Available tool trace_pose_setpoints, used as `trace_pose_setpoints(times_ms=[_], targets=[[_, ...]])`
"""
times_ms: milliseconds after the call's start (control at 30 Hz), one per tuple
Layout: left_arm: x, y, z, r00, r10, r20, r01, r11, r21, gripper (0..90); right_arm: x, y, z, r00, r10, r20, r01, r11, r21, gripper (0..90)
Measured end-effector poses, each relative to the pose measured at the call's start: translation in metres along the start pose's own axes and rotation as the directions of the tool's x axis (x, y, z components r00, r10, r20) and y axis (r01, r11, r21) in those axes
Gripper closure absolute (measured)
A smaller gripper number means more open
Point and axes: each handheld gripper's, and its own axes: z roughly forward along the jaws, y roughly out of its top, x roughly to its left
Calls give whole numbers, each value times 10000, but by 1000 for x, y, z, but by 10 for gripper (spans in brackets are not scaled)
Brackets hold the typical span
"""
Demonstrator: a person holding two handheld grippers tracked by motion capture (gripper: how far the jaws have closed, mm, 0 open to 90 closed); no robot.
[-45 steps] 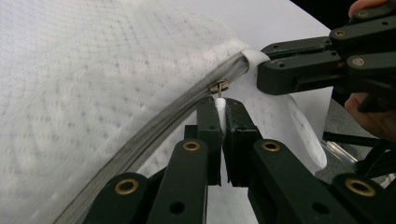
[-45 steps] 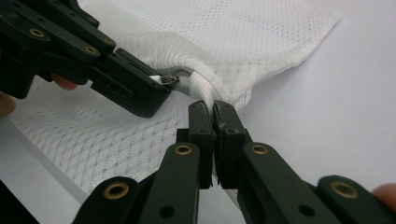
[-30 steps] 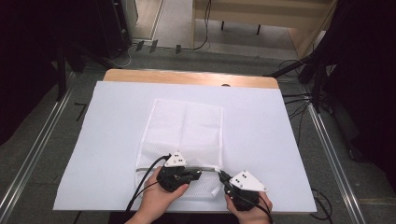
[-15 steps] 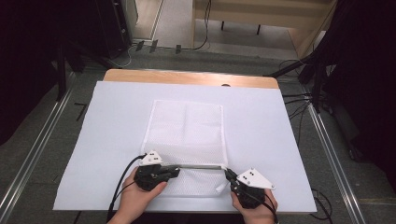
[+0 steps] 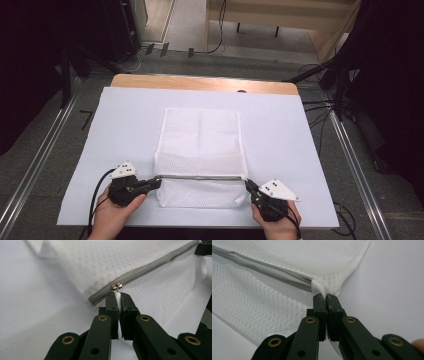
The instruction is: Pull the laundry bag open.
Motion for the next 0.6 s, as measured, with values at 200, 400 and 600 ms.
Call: trace_pose_setpoints(times_ms=[200,400,600], targets=[[8,-7,-6,9999,-83,-80,84,9999,79,876,1,0,1,10000,-28,-55,29,10000,79,890],[10,-8,-13,9999,146,-65,-149,9989,-444,868,3,-1,1,9999,-58,-103,59,10000,79,890],[15,-8,-27,9954,-85,-950,-80,9849,-1727,471,0,-4,1,9993,-41,-364,42,10000,11,889]])
